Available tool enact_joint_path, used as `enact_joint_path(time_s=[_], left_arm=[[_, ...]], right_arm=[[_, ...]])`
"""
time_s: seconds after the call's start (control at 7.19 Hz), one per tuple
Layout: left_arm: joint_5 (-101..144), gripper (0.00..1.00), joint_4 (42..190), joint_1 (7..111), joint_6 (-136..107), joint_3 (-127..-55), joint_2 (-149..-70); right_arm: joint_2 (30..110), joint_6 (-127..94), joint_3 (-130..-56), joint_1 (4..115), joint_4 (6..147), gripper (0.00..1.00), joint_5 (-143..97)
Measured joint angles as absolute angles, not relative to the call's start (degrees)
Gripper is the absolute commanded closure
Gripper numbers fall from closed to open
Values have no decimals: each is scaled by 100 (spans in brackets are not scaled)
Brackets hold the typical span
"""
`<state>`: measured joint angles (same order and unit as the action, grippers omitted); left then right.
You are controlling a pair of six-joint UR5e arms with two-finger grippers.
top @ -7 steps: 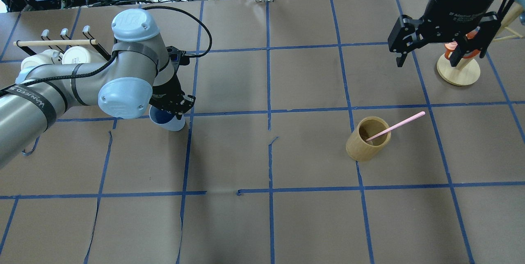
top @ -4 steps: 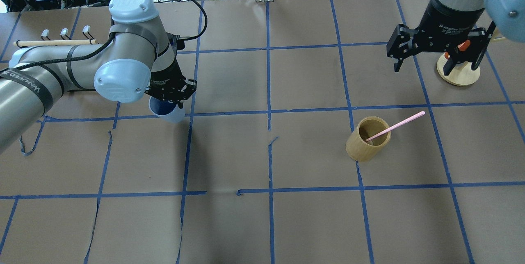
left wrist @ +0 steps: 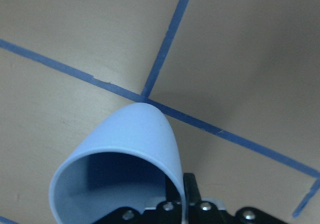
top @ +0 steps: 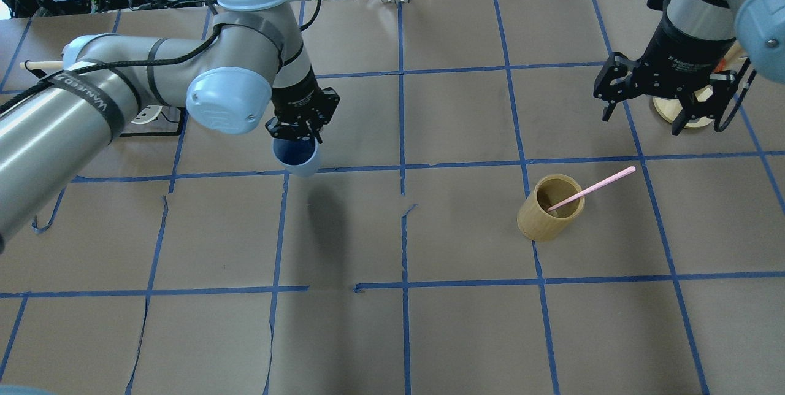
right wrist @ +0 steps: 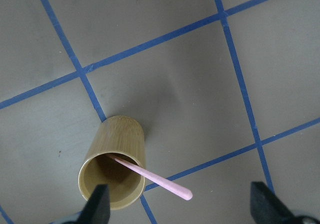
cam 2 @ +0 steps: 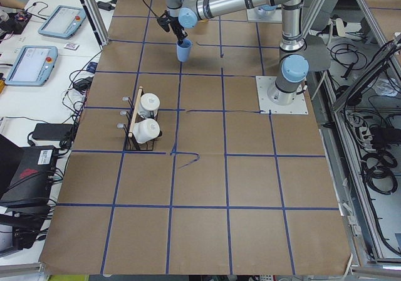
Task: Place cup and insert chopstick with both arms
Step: 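Carry the blue cup to table center with left gripper while right gripper descends to chopstick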
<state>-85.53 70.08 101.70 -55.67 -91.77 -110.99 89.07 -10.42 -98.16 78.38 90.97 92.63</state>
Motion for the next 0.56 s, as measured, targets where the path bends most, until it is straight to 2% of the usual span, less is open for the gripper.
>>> enact_joint_path(time_s=[0.56], left_arm=[[-8087, 100, 6639, 10836, -7757, -8263, -12118]], right_arm=[[8929, -986, -10041, 7599, 9223, 0, 8752]])
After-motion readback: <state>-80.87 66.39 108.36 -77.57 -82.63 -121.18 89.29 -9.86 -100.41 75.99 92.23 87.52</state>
